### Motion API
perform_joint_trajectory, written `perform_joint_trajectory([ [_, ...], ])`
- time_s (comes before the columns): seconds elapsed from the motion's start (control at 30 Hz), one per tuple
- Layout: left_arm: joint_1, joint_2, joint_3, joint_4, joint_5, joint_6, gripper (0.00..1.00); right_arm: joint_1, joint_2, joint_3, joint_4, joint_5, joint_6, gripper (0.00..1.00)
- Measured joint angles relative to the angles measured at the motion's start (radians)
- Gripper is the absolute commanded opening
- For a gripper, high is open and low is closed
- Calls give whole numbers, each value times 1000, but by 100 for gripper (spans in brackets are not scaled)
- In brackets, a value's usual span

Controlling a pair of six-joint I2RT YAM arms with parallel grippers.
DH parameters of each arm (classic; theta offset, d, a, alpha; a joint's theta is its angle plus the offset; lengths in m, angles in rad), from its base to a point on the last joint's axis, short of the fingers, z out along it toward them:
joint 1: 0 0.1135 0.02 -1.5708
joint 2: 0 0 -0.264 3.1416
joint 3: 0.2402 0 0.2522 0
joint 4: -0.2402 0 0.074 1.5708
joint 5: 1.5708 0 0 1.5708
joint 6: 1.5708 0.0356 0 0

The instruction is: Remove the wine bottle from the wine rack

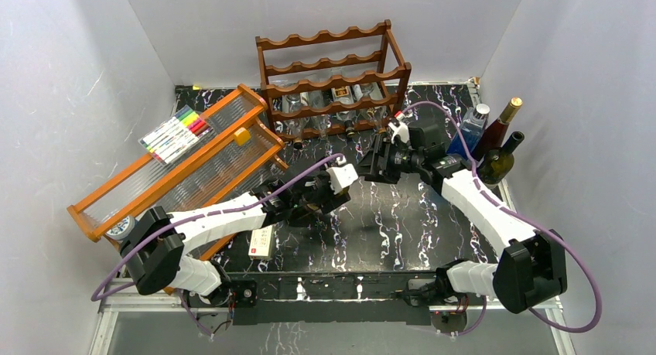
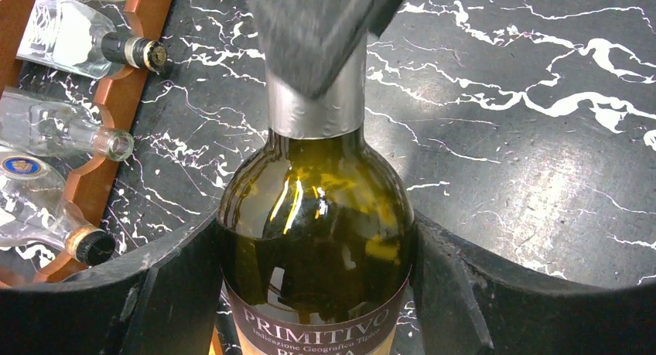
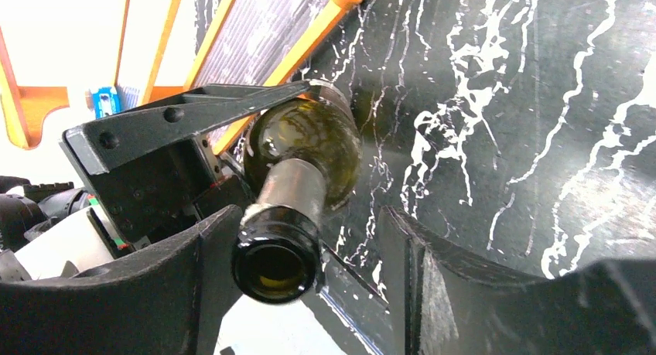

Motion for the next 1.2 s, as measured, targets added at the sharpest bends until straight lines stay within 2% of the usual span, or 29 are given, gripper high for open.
perform_joint_trajectory([
  [0.13, 0, 0, 0, 0, -8, -16, 11, 64, 7, -2, 53, 53, 21, 62],
  [0.37, 0, -3, 0, -1, -10, -22, 11, 120, 13, -8, 121, 129, 56, 61],
  [0.47, 0, -5, 0, -2, -9, -23, 12, 120, 14, -16, 148, 138, 64, 52],
  [0.57, 0, -6, 0, -3, -10, -26, 15, 122, 24, -17, 155, 146, 70, 37],
  [0.63, 0, -8, 0, -5, -11, -28, 28, 122, 26, -19, 154, 159, 67, 25],
  [0.7, 0, -12, 0, -11, -11, -30, 51, 123, 25, -19, 148, 164, 63, 14],
  [0.73, 0, -14, 0, -18, -15, -34, 79, 127, 24, -15, 141, 175, 56, 3],
  [0.77, 0, -14, 0, -18, -16, -34, 93, 127, 24, -15, 141, 175, 56, 0],
  [0.83, 0, -17, 0, -10, -19, -36, 98, 131, 19, 5, 99, 204, 39, 0],
  [1.2, 0, -143, 0, 81, -58, -39, 98, 113, -100, 211, -267, 637, -173, 0],
])
